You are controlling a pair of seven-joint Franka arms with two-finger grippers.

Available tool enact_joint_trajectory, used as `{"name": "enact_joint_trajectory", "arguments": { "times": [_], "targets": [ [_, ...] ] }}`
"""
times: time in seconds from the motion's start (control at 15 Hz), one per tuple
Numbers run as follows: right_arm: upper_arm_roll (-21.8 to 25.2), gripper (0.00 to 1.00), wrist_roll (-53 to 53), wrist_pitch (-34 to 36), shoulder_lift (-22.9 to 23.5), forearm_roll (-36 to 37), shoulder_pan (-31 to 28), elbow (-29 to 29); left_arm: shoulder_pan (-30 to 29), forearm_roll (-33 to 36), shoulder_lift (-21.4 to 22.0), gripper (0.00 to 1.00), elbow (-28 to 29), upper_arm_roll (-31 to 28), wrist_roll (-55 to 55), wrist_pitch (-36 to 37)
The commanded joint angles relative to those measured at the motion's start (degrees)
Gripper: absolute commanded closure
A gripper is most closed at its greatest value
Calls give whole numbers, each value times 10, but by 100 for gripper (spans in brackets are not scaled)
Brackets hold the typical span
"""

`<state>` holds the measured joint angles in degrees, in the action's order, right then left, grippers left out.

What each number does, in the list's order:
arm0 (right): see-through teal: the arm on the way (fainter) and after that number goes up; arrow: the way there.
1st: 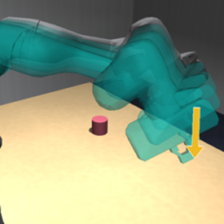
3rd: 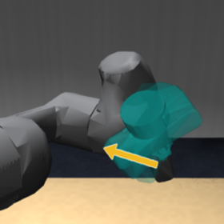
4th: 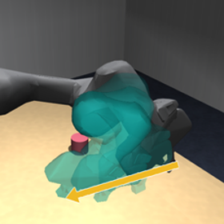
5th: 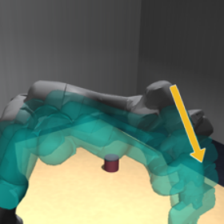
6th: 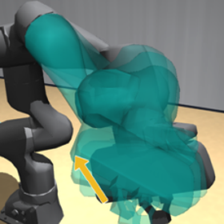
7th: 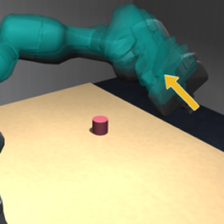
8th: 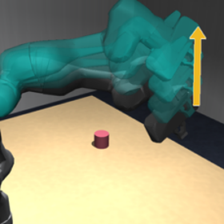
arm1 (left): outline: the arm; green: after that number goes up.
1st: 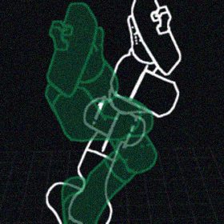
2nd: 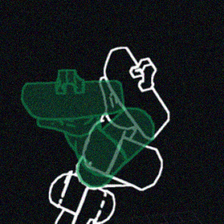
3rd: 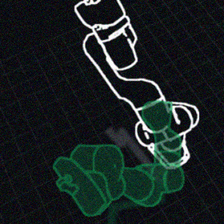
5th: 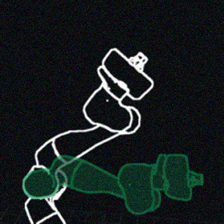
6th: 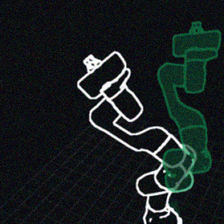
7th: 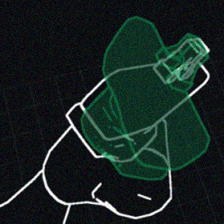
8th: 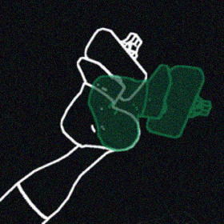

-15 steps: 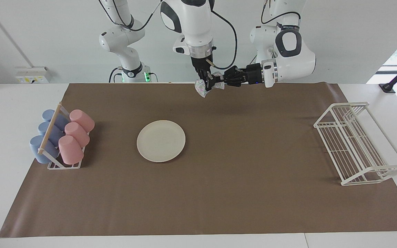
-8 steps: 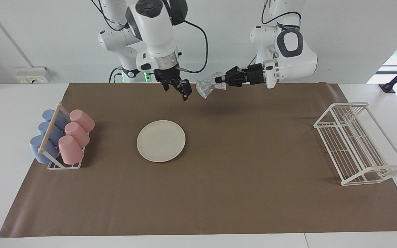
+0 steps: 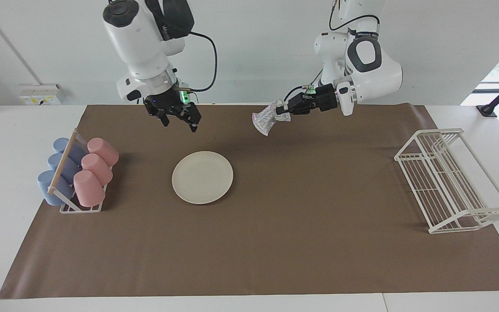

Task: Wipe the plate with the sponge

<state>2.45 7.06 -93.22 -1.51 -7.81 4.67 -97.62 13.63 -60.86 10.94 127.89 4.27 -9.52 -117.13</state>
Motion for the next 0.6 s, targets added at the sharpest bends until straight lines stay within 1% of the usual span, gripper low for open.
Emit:
{"name": "enact_joint_trajectory", "arguments": {
  "times": [0.0,0.27,0.4,0.53],
  "targets": [
    [-8,0,-35,6,-12,11,-6,-13,-11,111,-46,100,-69,1,-75,-1],
    [-9,0,-49,15,-6,53,-5,0,-11,299,-70,100,-117,1,-144,20],
    [-9,0,-69,17,-4,54,-8,3,-10,390,-80,100,-144,1,-170,53],
    [-2,0,-75,24,-2,55,-9,2,-10,490,-97,100,-184,1,-182,108]
  ]
}}
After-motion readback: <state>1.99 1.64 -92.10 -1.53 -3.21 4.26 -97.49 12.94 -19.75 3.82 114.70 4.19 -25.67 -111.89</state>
